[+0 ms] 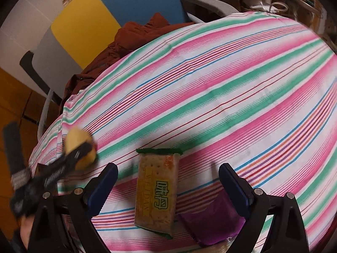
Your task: Organize objects
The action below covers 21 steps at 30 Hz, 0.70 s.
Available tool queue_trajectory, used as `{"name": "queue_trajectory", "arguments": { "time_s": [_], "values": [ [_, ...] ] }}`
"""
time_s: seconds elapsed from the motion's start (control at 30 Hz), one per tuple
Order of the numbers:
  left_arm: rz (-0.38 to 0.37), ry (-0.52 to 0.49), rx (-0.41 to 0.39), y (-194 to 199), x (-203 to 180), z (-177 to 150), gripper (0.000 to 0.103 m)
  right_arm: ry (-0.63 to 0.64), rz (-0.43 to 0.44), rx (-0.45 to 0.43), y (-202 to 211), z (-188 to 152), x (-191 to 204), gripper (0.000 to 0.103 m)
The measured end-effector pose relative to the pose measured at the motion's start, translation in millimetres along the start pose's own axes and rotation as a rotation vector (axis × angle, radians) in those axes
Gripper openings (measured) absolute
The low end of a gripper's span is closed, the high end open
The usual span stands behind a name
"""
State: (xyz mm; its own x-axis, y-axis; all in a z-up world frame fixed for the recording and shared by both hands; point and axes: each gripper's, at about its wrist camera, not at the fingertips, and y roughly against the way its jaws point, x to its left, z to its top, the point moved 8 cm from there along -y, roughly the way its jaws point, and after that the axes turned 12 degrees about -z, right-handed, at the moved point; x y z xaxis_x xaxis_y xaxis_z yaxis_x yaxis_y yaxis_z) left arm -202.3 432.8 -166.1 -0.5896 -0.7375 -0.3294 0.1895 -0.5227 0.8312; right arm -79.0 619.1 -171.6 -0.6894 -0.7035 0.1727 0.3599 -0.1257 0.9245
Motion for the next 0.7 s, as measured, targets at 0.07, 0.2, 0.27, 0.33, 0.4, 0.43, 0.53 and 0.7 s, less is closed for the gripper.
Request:
{"name": "queue_trajectory", "arguments": {
  "time_s": [0.07,0.2,0.27,0.33,0.4,0.43,0.53,0.7],
  "values": [
    [-0.01,-0.019,-0.007,12,-6,-13,0.061,0.012,-0.008,0.003,-2,-1,2,0.097],
    [-0.039,-0.052,-0.02,38,-21,-51,0.061,0.075,-0.024,-0.006,-4,-5,13,0.093],
    [-0.036,-0.074,-0.023,46,-26,-67,0.061,0.152,-0.028,-0.016,-5,-10,27,0.086],
    [-0.031,-0.105,-0.034,54,-31,-84,0.061,0.213,-0.037,0.004,-9,-18,36,0.083],
    [-0.025,-0.13,-0.046,61,-35,-99,0.061,0.287,-0.064,0.033,-17,-30,46,0.081],
    [-0.024,-0.141,-0.054,63,-35,-106,0.061,0.318,-0.079,0.042,-20,-34,49,0.078],
    [-0.015,-0.135,-0.043,59,-29,-120,0.061,0.402,-0.158,0.014,-24,-40,53,0.074],
    [-0.111,-0.066,-0.034,57,-17,-127,0.062,0.406,-0.164,-0.011,-20,-35,48,0.048]
  ]
}}
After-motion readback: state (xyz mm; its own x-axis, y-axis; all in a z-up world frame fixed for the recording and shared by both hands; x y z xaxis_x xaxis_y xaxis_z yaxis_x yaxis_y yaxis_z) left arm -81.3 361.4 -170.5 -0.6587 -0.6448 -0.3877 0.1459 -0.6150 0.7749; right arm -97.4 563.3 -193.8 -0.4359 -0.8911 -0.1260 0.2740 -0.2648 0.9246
